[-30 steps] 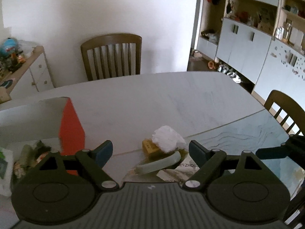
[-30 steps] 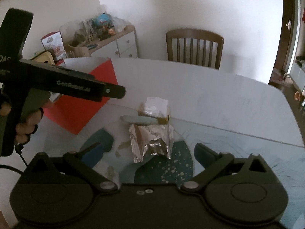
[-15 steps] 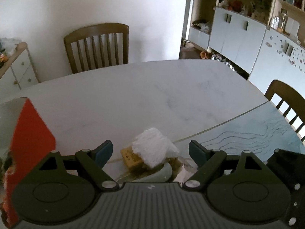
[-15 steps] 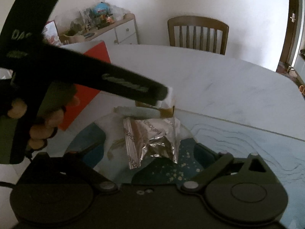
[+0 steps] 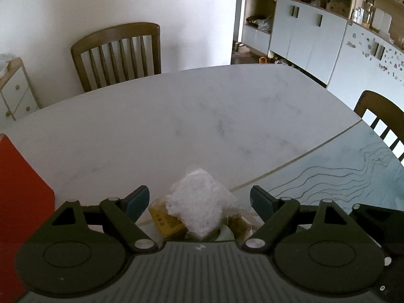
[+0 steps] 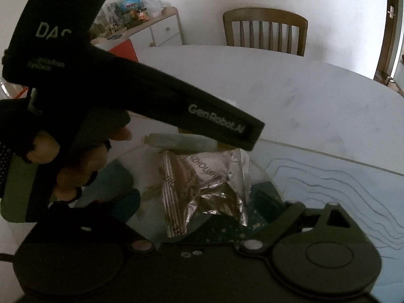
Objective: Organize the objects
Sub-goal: 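Move both grippers back toward the foil packets on the table, then grasp the white plastic bag with the left gripper while the right grasps the silver foil packet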
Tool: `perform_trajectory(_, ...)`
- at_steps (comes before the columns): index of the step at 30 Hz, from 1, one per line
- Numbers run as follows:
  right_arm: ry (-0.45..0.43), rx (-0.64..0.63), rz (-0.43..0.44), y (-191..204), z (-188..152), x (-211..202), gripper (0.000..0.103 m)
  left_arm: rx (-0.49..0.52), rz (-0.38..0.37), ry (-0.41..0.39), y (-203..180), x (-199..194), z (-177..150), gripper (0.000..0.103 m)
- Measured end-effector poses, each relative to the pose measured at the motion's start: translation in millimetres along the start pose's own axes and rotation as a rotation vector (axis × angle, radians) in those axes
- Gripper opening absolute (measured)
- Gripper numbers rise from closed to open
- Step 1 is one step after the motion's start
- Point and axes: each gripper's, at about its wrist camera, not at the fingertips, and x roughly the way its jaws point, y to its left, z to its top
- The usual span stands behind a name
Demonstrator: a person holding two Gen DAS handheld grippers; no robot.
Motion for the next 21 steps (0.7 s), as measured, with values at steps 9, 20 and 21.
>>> perform_trajectory(9,0.008,0.008,-0.027,-0.7,-2.1,5.3,0.08,0.013,-0.01,-0.006,-3.5,1.4,-2.2,0.077)
perform_trajectory(20,-0.002,0.007,-0.046,4.5,-8.1,0.4,0.063,0.008,-0.038,-0.004,-4.7,-4.6,2.5,0.048)
perform_trajectory(21,-0.001,0.005,-0.053,5.3,-9.3,0.2,0.055,0.007,-0.045,-0.004,-5.0,-5.4,3.5,0.043)
